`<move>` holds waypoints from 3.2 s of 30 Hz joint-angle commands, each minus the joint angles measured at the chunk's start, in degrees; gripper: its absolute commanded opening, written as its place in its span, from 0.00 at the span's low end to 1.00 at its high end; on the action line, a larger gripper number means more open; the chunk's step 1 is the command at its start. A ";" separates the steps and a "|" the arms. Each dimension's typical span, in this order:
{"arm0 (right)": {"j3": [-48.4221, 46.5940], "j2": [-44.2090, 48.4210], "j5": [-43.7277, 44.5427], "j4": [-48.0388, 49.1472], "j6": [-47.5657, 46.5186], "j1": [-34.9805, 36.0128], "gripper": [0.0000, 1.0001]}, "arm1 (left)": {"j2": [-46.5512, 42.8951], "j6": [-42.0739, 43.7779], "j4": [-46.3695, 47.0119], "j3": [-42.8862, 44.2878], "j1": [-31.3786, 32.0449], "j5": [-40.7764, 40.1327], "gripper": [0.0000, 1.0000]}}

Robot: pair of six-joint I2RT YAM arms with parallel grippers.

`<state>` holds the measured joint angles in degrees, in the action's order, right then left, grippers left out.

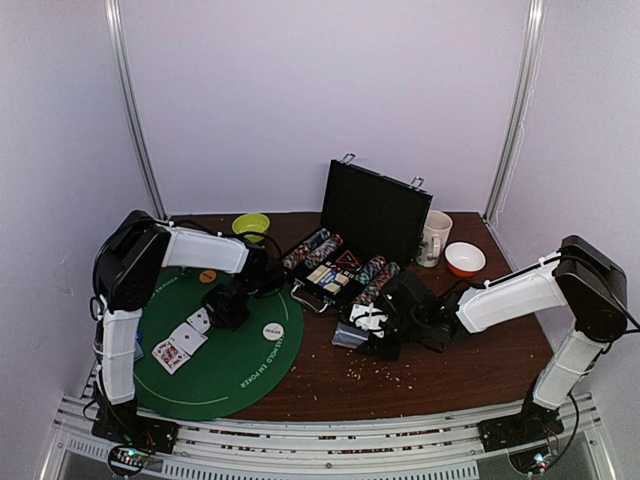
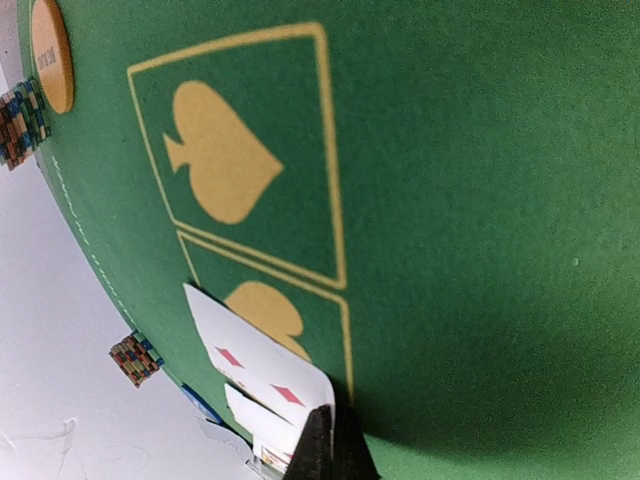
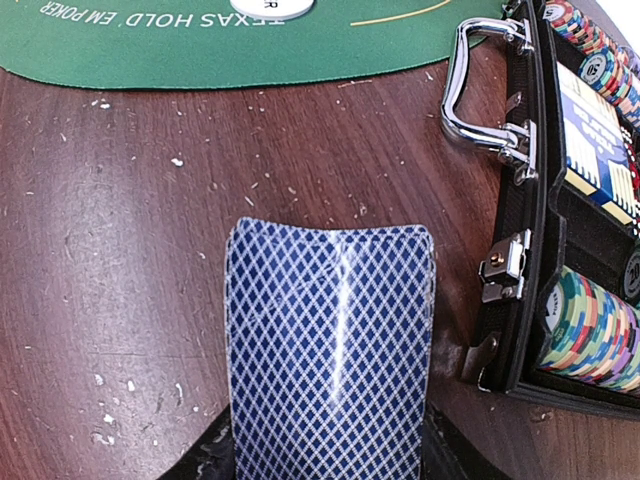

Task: Distribute texas hold em gaming equipment
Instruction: Flop the poker card into the community card area, then pick up the poker card from the face-down deck piles.

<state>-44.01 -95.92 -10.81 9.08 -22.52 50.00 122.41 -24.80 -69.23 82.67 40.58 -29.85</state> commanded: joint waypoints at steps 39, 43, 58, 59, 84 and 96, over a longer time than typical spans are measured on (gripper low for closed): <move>-0.78 0.90 -1.29 0.96 0.36 -0.31 0.53 | -11.27 -6.00 67.12 -12.21 4.56 69.26 0.71; -0.78 0.93 -1.49 1.03 0.37 -0.38 0.53 | -5.93 -6.68 68.02 -9.74 6.68 69.84 0.73; -0.48 1.23 -1.55 1.47 0.46 -0.38 0.53 | 1.56 -5.96 59.46 -3.51 7.94 62.60 0.35; -0.34 1.40 -1.50 1.55 0.46 -0.37 0.53 | 1.08 -5.17 58.56 -3.38 7.94 61.91 0.32; -0.89 0.88 -0.97 0.79 0.63 -0.38 0.53 | -5.06 1.77 50.03 -3.95 7.30 57.55 0.36; -1.17 0.52 -0.94 0.41 0.75 -0.43 0.53 | -7.18 3.73 44.13 -2.63 6.80 55.39 0.25</move>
<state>-44.21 -95.94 -11.86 9.56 -22.48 49.74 117.30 -23.42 -20.36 79.07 48.07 27.97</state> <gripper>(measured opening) 0.529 0.256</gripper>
